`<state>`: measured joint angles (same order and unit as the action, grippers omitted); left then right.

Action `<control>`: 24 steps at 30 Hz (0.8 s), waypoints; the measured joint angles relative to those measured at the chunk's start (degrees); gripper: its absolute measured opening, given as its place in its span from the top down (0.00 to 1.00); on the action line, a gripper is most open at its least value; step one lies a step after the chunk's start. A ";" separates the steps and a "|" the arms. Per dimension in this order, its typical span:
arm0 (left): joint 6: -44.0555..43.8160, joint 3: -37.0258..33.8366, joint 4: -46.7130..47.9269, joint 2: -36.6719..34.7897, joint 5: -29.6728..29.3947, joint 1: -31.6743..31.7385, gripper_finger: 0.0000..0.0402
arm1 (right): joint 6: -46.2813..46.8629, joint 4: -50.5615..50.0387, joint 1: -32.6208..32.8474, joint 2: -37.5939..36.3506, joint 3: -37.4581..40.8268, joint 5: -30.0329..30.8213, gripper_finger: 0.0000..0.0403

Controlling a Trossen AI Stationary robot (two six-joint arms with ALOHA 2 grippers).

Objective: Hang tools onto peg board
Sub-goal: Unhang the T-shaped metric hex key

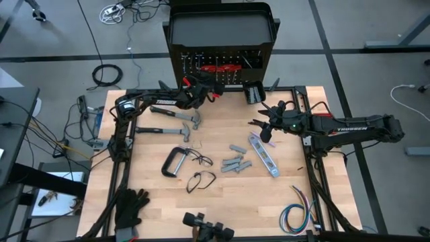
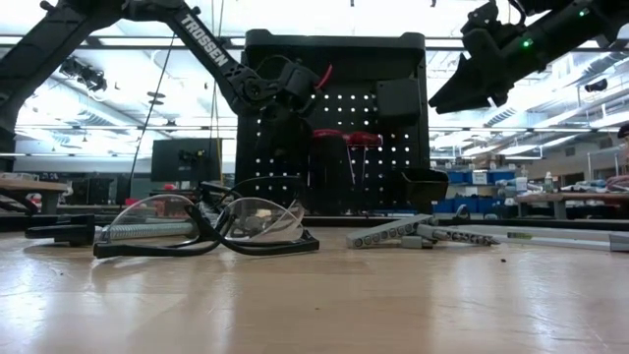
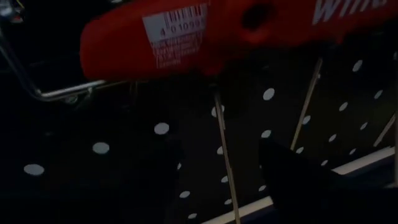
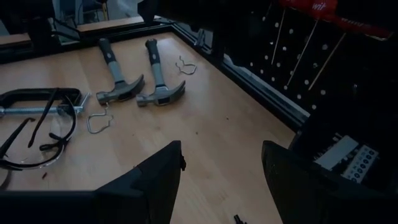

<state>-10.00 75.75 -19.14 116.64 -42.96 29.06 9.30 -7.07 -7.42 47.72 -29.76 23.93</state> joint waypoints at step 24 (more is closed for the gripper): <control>-3.92 -0.02 5.03 -0.02 -0.72 -1.31 1.00 | 1.08 -0.07 0.22 -0.01 0.00 -0.30 0.43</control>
<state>-13.92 75.72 -14.11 116.62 -43.68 27.75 10.38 -7.14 -7.20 47.71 -29.76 23.63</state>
